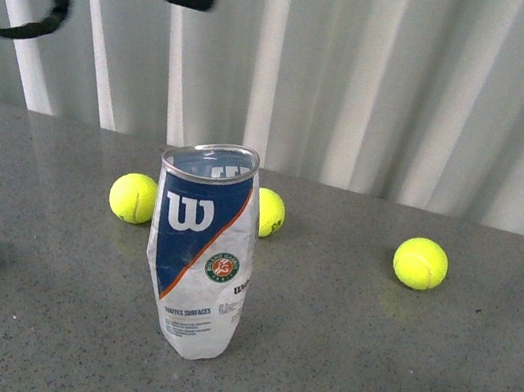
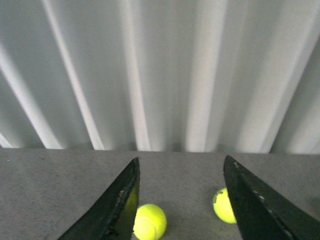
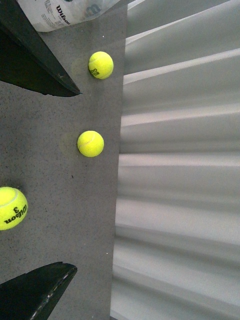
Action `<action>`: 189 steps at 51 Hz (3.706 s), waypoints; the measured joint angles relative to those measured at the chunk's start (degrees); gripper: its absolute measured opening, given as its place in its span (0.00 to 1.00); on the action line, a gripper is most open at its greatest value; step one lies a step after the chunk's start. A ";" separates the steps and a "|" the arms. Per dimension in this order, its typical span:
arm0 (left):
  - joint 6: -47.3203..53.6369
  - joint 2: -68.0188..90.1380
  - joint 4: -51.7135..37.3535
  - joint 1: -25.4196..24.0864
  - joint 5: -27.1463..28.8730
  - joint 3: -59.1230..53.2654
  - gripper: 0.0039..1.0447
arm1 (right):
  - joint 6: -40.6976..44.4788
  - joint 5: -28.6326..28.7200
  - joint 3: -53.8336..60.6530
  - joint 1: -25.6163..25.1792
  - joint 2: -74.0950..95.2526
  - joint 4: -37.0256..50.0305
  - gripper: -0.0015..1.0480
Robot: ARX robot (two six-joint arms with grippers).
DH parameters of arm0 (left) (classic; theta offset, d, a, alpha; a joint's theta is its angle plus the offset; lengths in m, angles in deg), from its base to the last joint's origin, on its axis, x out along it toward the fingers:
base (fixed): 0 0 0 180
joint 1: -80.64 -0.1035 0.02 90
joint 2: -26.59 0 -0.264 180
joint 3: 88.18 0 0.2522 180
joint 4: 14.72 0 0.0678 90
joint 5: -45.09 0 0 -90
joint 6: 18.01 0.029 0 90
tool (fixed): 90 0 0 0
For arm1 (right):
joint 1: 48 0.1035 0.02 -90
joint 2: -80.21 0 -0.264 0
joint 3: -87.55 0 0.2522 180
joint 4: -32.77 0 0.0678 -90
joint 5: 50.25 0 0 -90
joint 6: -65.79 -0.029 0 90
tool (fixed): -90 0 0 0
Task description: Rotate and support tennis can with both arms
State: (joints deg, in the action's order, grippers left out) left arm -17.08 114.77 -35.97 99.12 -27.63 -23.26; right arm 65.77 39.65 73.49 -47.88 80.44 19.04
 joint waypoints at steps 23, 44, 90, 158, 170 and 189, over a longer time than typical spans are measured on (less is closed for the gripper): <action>-1.07 -22.60 -13.42 -10.71 -9.40 -34.67 0.03 | 0.02 0.17 0.00 0.00 0.00 0.00 0.93; -1.05 -37.68 -8.52 -17.25 -16.79 -44.83 0.03 | 0.02 0.15 0.00 0.00 0.00 0.00 0.93; -1.05 -67.19 13.90 -18.34 -17.18 -49.77 0.03 | 0.02 0.15 0.00 0.00 0.00 0.00 0.93; -1.09 -87.97 34.97 -18.34 -17.27 -49.75 0.61 | 0.02 0.17 0.00 0.00 0.00 0.00 0.93; -1.07 -87.97 34.97 -18.34 -17.27 -49.75 0.93 | 0.02 0.15 0.00 0.00 0.00 0.00 0.93; -1.07 -87.97 34.97 -18.34 -17.27 -49.75 0.94 | 0.02 0.15 0.00 0.00 0.00 0.00 0.93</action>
State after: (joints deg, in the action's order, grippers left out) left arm -18.15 26.80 -1.00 80.78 -44.90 -73.01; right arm 65.80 39.81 73.49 -47.88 80.44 19.04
